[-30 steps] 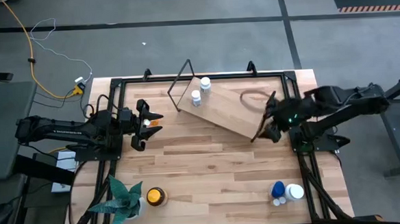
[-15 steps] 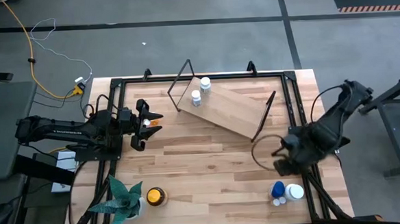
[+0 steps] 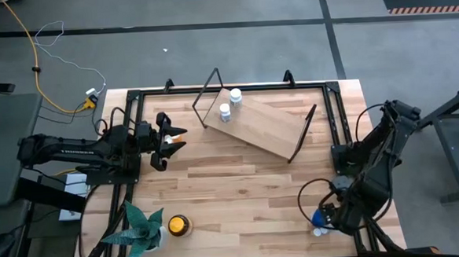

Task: Pick and place medicine bottles onto shelf by color
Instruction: Put the white pill bottle on the shelf

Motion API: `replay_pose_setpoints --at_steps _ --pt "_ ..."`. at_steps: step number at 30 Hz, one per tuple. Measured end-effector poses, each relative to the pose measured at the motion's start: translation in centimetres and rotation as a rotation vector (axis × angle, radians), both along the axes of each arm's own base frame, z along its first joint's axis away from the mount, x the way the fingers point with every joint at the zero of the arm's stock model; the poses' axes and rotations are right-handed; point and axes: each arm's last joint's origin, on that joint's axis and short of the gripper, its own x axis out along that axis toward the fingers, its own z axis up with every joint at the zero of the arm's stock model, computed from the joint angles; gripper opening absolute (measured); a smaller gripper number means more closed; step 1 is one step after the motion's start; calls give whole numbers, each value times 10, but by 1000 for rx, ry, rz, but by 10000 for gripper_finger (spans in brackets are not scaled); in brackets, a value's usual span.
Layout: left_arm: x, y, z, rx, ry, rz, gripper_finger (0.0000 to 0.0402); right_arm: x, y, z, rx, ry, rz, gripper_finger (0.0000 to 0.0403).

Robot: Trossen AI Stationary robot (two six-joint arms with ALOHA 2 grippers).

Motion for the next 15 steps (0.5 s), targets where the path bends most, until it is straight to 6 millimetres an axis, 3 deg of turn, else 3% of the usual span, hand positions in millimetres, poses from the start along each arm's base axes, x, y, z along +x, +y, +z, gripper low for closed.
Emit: replay_pose_setpoints --at_steps 15 --pt "0 2 0 -4 0 9 193 10 13 -20 -73 57 -63 303"
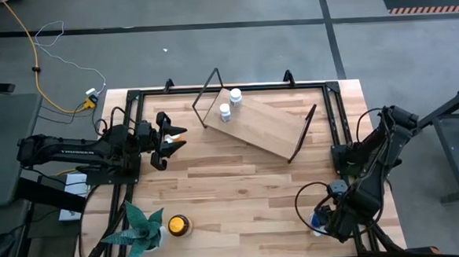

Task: Pick and place medicine bottles onto shelf by color
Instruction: Put the white pill bottle on the shelf

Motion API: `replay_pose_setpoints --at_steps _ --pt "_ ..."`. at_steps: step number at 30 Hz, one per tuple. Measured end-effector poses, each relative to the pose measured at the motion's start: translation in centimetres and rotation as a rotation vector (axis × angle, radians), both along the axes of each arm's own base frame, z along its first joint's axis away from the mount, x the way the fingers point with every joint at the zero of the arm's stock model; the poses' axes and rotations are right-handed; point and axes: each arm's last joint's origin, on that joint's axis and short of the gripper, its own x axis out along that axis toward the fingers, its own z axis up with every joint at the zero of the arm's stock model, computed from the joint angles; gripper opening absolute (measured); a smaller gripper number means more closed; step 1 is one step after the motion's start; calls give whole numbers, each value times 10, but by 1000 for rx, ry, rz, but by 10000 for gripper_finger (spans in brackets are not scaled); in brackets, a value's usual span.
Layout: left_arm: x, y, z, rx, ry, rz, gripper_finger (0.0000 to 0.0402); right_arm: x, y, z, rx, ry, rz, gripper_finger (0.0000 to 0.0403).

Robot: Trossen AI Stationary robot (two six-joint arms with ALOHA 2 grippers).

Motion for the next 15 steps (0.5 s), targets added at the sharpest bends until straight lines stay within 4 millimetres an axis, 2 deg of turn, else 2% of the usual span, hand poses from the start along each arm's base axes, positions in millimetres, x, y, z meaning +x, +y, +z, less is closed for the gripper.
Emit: replay_pose_setpoints --at_steps 7,15 --pt "0 0 0 -5 0 -2 193 0 0 -1 -5 6 -13 303" --pt "0 0 -1 -9 7 -2 193 1 2 -25 48 -2 29 303"
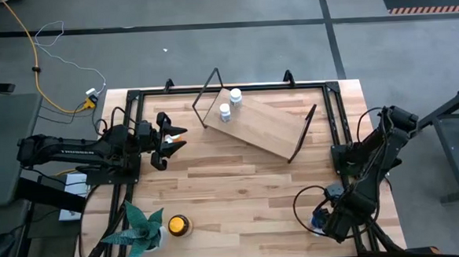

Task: Pick and place medicine bottles onto shelf by color
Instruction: Put the white pill bottle on the shelf

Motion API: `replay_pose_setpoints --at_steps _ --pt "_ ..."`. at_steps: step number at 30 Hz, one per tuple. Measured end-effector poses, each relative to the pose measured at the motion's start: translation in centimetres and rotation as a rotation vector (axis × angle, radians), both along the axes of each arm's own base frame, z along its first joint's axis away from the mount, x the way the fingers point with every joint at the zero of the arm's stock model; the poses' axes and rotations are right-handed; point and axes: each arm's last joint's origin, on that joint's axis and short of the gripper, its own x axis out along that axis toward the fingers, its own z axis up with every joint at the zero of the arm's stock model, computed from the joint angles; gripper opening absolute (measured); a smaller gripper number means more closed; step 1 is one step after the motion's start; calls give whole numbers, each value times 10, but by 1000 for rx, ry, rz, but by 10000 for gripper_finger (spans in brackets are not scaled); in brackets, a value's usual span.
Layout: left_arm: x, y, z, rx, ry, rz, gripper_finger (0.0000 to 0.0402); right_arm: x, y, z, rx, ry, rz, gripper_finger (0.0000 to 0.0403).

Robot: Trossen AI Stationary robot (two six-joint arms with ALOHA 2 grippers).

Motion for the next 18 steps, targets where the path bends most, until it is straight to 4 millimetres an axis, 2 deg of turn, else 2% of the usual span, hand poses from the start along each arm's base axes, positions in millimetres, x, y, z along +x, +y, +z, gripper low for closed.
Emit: replay_pose_setpoints --at_steps 7,18 --pt "0 0 0 0 0 0 193 1 0 -3 -1 -32 21 303" --pt "0 0 0 1 -1 0 193 -1 1 0 71 19 94 303"
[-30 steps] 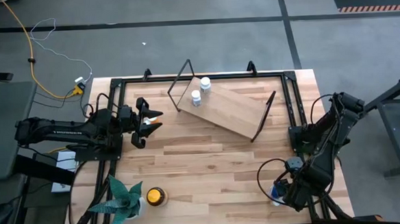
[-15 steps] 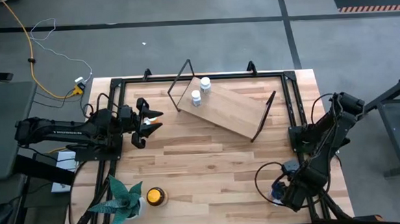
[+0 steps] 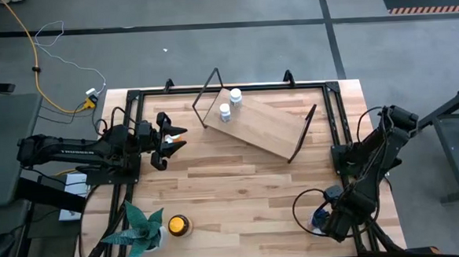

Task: Pick and place medicine bottles onto shelf by color
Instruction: Put the white pill bottle on the shelf

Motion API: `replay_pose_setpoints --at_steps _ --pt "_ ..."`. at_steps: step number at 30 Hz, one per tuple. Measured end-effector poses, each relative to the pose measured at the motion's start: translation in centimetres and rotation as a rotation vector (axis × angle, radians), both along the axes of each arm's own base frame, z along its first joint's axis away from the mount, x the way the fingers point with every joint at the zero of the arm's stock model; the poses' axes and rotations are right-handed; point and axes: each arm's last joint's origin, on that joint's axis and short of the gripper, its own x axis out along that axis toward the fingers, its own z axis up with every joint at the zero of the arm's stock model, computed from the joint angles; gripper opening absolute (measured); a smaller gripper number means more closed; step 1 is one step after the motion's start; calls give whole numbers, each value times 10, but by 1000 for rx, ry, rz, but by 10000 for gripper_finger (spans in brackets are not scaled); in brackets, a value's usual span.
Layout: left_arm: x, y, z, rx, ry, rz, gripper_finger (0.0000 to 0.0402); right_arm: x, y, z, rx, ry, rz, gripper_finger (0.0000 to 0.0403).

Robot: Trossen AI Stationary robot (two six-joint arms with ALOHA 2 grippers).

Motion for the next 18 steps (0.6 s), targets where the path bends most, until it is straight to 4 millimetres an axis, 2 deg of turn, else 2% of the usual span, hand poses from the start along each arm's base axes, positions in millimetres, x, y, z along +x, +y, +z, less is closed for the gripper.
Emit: replay_pose_setpoints --at_steps 6,14,18 --pt "0 0 0 0 0 0 193 -2 -3 6 21 -15 0 288" --pt "0 0 0 0 0 0 193 -3 -3 9 51 -22 9 220" --pt "0 0 0 0 0 0 193 -3 -3 10 74 -17 35 208"
